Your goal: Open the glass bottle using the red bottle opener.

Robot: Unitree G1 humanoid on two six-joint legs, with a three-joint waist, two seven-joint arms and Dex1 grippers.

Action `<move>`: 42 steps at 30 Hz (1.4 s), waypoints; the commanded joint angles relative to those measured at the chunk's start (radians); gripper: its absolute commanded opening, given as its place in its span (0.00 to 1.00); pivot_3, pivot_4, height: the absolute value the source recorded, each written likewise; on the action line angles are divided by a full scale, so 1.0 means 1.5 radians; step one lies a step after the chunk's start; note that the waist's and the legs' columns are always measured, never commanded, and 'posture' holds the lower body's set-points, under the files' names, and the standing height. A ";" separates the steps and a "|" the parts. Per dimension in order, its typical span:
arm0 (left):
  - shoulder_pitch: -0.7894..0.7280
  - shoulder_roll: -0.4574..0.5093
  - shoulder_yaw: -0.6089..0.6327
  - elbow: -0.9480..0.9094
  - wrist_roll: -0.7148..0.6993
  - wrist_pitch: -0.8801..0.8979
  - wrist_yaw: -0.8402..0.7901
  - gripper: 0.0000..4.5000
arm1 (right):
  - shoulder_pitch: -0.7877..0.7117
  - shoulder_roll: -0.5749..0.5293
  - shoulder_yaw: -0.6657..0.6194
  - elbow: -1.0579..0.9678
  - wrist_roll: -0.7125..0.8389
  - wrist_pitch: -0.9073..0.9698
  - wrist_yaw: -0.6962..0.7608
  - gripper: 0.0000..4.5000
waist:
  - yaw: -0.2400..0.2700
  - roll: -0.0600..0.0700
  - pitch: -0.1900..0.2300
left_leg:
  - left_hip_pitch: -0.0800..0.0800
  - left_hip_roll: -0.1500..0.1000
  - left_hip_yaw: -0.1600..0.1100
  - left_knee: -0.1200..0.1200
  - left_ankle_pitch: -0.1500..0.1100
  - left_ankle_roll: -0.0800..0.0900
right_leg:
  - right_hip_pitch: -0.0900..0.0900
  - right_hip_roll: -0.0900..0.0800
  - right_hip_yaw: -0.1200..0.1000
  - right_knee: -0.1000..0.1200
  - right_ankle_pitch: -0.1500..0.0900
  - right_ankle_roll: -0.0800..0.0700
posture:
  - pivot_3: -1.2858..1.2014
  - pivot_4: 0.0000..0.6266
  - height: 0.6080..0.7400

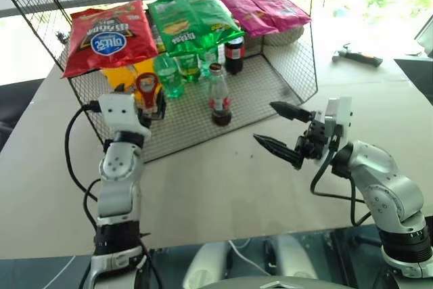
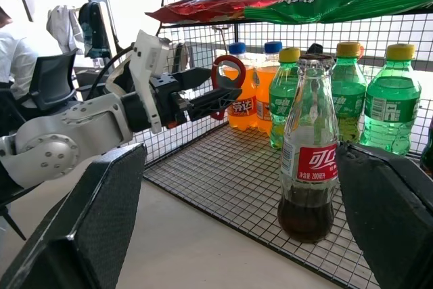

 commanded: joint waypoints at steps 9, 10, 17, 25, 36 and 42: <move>-0.020 -0.001 -0.009 0.012 -0.022 -0.040 -0.037 0.63 | 0.004 -0.001 -0.007 -0.039 0.001 -0.015 -0.015 1.00 | 0.000 0.000 0.000 | 0.000 0.000 0.000 0.000 0.000 0.000 | 0.000 0.000 0.000 0.000 0.000 0.000 | 0.52 0.24 0.96; -0.018 -0.001 -0.010 0.010 -0.022 -0.039 -0.037 0.51 | 0.004 -0.001 -0.007 -0.038 0.001 -0.015 -0.015 1.00 | 0.000 0.000 0.000 | 0.000 0.000 0.000 0.000 0.000 0.000 | 0.000 0.000 0.000 0.000 0.000 0.000 | 0.52 0.24 0.96; -0.006 0.003 -0.002 -0.009 -0.030 -0.029 -0.034 0.01 | -0.004 -0.002 -0.005 -0.034 0.002 -0.012 -0.016 1.00 | 0.000 0.000 0.000 | 0.000 0.000 0.000 0.000 0.000 0.000 | 0.000 0.000 0.000 0.000 0.000 0.000 | 0.52 0.24 0.96; 0.027 0.007 -0.009 -0.047 -0.032 -0.007 -0.036 0.01 | -0.004 -0.006 -0.005 -0.010 -0.006 -0.024 0.002 1.00 | 0.000 0.000 0.000 | 0.000 0.000 0.000 0.000 0.000 0.000 | 0.000 0.000 0.000 0.001 0.000 0.000 | 0.52 0.24 0.96; 0.067 -0.002 -0.018 -0.200 -0.154 0.105 -0.079 0.01 | 0.006 -0.026 -0.033 0.033 -0.017 -0.050 0.023 1.00 | 0.001 0.000 0.000 | 0.000 0.000 0.000 0.001 0.000 0.000 | 0.000 0.000 0.000 0.001 0.000 0.000 | 0.52 0.24 0.96; 0.077 -0.002 -0.016 -0.239 -0.193 0.149 -0.080 0.01 | 0.001 -0.023 -0.031 0.034 -0.019 -0.047 0.021 1.00 | 0.002 0.000 0.000 | 0.000 0.000 0.000 0.001 0.000 0.000 | 0.000 0.000 0.000 0.001 0.000 0.000 | 0.52 0.24 0.96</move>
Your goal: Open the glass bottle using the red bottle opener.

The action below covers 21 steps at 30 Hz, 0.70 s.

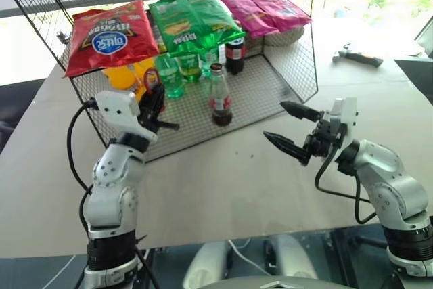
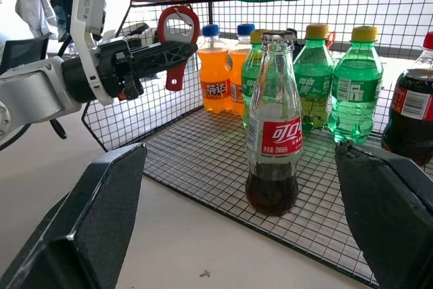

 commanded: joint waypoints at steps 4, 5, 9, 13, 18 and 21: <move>0.006 -0.006 -0.005 -0.045 -0.040 0.020 -0.012 0.01 | -0.011 -0.001 -0.009 -0.013 0.003 -0.013 0.003 1.00 | 0.001 0.000 0.000 | 0.000 0.000 0.000 0.000 0.000 0.000 | 0.000 0.000 0.000 0.000 0.000 0.000 | 0.52 0.24 0.96; 0.005 -0.011 -0.001 -0.044 -0.050 0.023 -0.010 0.01 | -0.012 -0.001 -0.010 -0.013 0.003 -0.013 0.002 1.00 | 0.001 0.000 0.000 | 0.000 0.000 0.000 0.000 0.000 0.000 | 0.000 0.000 0.000 0.000 0.000 0.000 | 0.52 0.24 0.96; -0.007 -0.029 0.017 -0.042 -0.097 0.038 -0.004 0.01 | -0.014 -0.002 -0.011 -0.013 0.001 -0.011 0.000 1.00 | 0.001 0.000 0.000 | 0.000 0.000 0.000 0.000 0.000 0.000 | 0.000 0.000 0.000 0.000 0.000 0.000 | 0.52 0.24 0.96; -0.029 -0.043 0.040 -0.037 -0.145 0.056 0.016 0.01 | -0.017 -0.002 -0.010 -0.014 0.000 -0.009 -0.003 1.00 | 0.000 0.000 0.000 | 0.000 0.000 0.000 0.000 0.000 0.000 | 0.000 0.000 0.000 0.000 0.000 0.000 | 0.52 0.24 0.96; -0.050 -0.051 0.061 -0.027 -0.192 0.075 0.037 0.01 | -0.026 0.000 -0.007 -0.008 -0.005 -0.008 -0.005 1.00 | -0.002 0.000 0.000 | 0.001 0.000 0.001 0.001 0.000 0.000 | 0.000 0.000 0.001 0.003 0.000 0.000 | 0.52 0.24 0.96; -0.064 -0.060 0.073 -0.023 -0.221 0.086 0.055 0.01 | -0.030 0.001 -0.006 -0.006 -0.007 -0.008 -0.006 1.00 | -0.002 0.000 0.000 | 0.001 0.000 0.001 0.002 0.000 -0.001 | 0.000 0.000 0.001 0.005 0.000 0.000 | 0.52 0.24 0.96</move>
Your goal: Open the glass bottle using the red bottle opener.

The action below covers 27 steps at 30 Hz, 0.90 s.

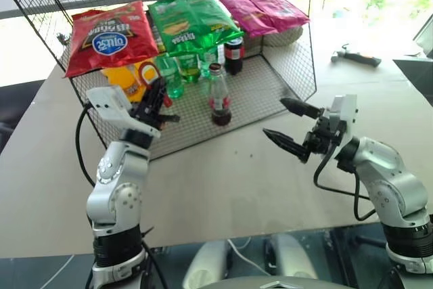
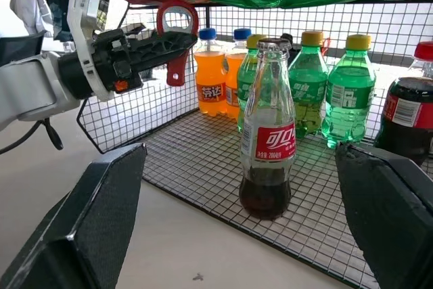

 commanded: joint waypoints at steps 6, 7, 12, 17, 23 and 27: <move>-0.008 -0.006 0.013 -0.019 -0.090 0.041 0.009 0.01 | -0.014 0.001 -0.008 -0.017 0.001 -0.004 -0.010 1.00 | 0.000 0.000 0.000 | 0.000 0.000 0.000 0.002 0.000 -0.001 | 0.000 0.000 0.000 0.002 0.000 0.000 | 0.52 0.24 0.96; 0.003 -0.005 0.001 -0.029 -0.109 0.057 -0.004 0.01 | -0.013 0.000 -0.007 -0.019 0.001 -0.001 -0.012 1.00 | 0.000 0.000 0.000 | 0.000 0.000 0.000 0.002 0.000 -0.001 | 0.000 0.000 0.000 0.003 0.000 0.000 | 0.52 0.24 0.96; 0.058 -0.005 -0.044 -0.074 -0.207 0.120 -0.063 0.01 | 0.010 -0.021 0.005 -0.040 0.012 0.043 -0.013 1.00 | 0.000 0.000 0.000 | 0.000 0.000 0.000 0.002 0.000 -0.001 | 0.000 0.000 0.000 0.002 0.000 0.000 | 0.52 0.24 0.96; 0.092 0.003 -0.069 -0.089 -0.276 0.153 -0.107 0.01 | 0.017 -0.010 0.014 -0.070 0.070 0.142 -0.054 1.00 | -0.001 0.000 0.000 | 0.000 0.000 0.000 0.002 0.000 -0.001 | 0.000 0.000 0.001 0.003 0.000 0.000 | 0.52 0.24 0.96; 0.077 -0.032 -0.108 -0.057 -0.306 0.156 -0.132 0.01 | -0.007 0.036 0.037 -0.084 0.154 0.244 -0.099 1.00 | 0.000 0.000 0.000 | 0.000 0.000 0.000 0.002 0.001 -0.001 | 0.000 0.000 0.001 0.003 0.000 0.000 | 0.52 0.24 0.96; 0.062 -0.053 -0.131 -0.035 -0.296 0.152 -0.146 0.01 | -0.031 0.046 0.054 -0.077 0.172 0.292 -0.119 1.00 | -0.001 0.000 0.000 | 0.000 0.000 0.000 0.003 0.001 -0.001 | 0.000 0.001 0.001 0.003 0.000 0.000 | 0.52 0.24 0.96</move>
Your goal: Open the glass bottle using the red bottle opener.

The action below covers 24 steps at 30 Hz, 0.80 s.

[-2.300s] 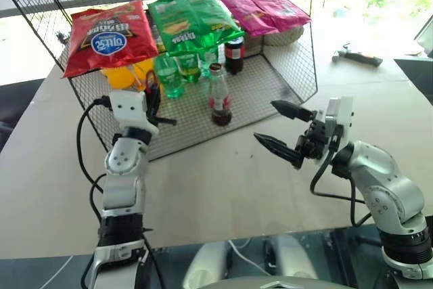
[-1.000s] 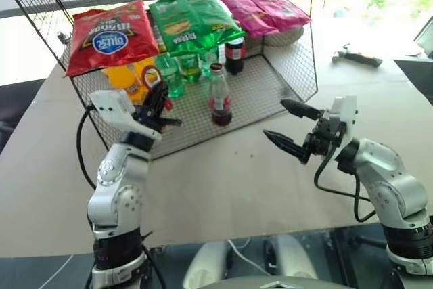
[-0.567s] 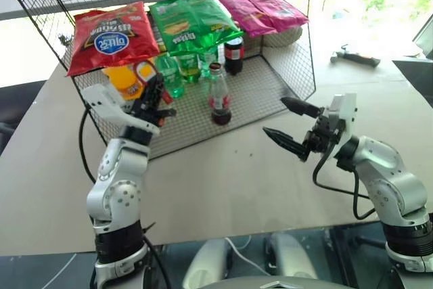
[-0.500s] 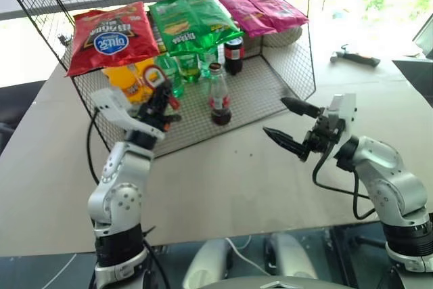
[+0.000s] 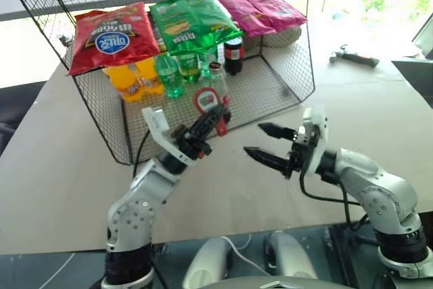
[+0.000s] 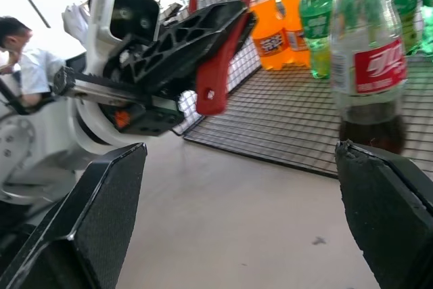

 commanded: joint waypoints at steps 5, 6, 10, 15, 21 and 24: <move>-0.034 -0.024 -0.029 0.033 0.004 -0.014 -0.037 0.01 | -0.061 0.016 0.001 -0.001 0.101 0.129 -0.048 1.00 | 0.000 0.000 0.000 | 0.000 0.000 0.000 0.000 0.000 0.000 | 0.000 0.000 0.000 0.000 0.000 0.000 | 0.52 0.24 0.96; -0.035 -0.025 -0.031 0.038 0.004 -0.013 -0.042 0.01 | -0.070 0.024 -0.002 0.002 0.120 0.144 -0.058 1.00 | -0.001 0.000 0.000 | 0.000 0.000 0.000 0.000 0.000 0.000 | 0.000 0.000 0.000 0.000 0.000 0.000 | 0.52 0.24 0.96; -0.037 -0.025 -0.036 0.052 -0.005 -0.003 -0.063 0.01 | -0.101 0.054 -0.013 0.020 0.176 0.182 -0.092 1.00 | -0.001 0.000 0.000 | 0.000 0.000 0.000 0.000 0.000 0.000 | 0.000 0.000 0.000 0.000 0.000 0.000 | 0.52 0.24 0.96; -0.037 -0.023 -0.038 0.060 -0.025 0.015 -0.084 0.01 | -0.122 0.068 -0.030 0.042 0.223 0.209 -0.119 1.00 | 0.000 0.000 0.000 | -0.001 0.000 0.000 0.000 0.000 0.000 | 0.000 0.000 0.000 0.000 0.000 0.000 | 0.52 0.24 0.96; -0.040 -0.012 -0.040 0.067 -0.073 0.059 -0.117 0.01 | -0.142 0.056 -0.036 0.076 0.227 0.211 -0.105 1.00 | -0.002 0.000 0.000 | -0.001 0.000 0.000 0.000 0.000 0.000 | 0.000 0.000 -0.001 0.000 0.000 0.000 | 0.52 0.24 0.96; -0.040 -0.006 -0.039 0.067 -0.086 0.072 -0.122 0.01 | -0.149 0.057 -0.037 0.087 0.229 0.209 -0.101 1.00 | -0.002 0.000 0.000 | 0.000 0.000 0.000 0.000 0.000 0.000 | 0.000 0.000 -0.001 0.000 0.000 0.000 | 0.52 0.24 0.96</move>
